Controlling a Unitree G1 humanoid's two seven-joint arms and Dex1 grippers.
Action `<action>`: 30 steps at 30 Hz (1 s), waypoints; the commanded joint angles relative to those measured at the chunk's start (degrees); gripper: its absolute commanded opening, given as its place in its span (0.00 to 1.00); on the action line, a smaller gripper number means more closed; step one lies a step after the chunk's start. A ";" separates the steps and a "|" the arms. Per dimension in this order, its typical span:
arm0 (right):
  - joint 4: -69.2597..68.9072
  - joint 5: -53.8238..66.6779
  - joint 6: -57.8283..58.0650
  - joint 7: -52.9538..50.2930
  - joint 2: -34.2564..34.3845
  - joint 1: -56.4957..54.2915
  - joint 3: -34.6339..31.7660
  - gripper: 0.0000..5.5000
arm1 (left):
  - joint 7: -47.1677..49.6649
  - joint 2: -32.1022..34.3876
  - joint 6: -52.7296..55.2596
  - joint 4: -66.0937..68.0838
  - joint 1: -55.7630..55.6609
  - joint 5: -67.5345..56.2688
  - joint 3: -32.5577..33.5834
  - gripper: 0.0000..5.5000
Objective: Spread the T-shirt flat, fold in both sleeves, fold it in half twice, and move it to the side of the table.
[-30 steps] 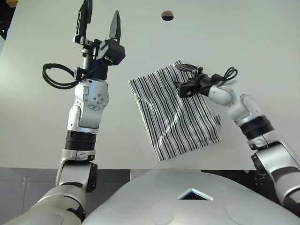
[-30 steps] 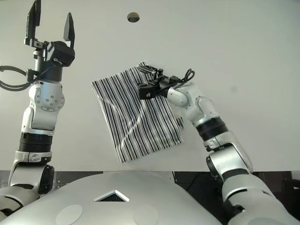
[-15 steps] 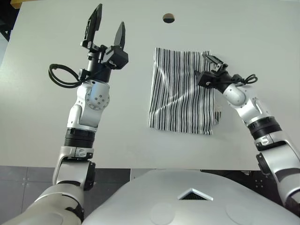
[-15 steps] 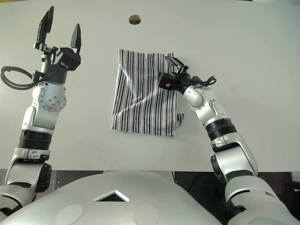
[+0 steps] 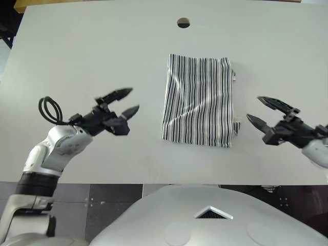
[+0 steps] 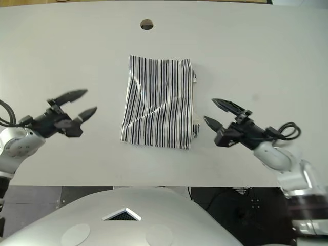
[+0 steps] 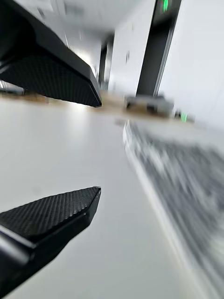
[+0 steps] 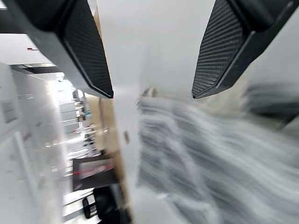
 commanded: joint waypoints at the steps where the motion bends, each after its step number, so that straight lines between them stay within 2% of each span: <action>1: -2.83 -2.54 -0.11 3.85 -1.50 0.05 1.11 0.56 | -6.41 1.74 -0.50 -1.43 0.50 1.62 -4.08 0.57; 10: 3.81 -10.72 -2.52 11.05 2.30 -11.42 15.21 0.56 | -13.41 -5.25 -3.69 2.84 -10.39 2.51 -15.11 0.57; 19: 2.74 -9.73 -3.64 11.88 1.46 -10.91 17.13 0.56 | -16.43 -6.42 -5.13 4.16 -13.36 0.26 -18.78 0.57; 27: 7.61 -12.34 -3.92 12.03 3.38 -16.55 21.84 0.56 | -15.80 -9.02 -8.09 11.68 -18.97 1.52 -21.21 0.57; 29: 9.10 -12.33 -3.96 11.51 3.28 -17.40 22.02 0.56 | -15.89 -9.49 -9.06 12.23 -19.26 1.47 -21.96 0.52; 30: 9.41 -12.07 -3.88 11.47 2.98 -17.54 21.95 0.53 | -16.05 -9.68 -9.49 12.28 -19.33 1.36 -22.35 0.49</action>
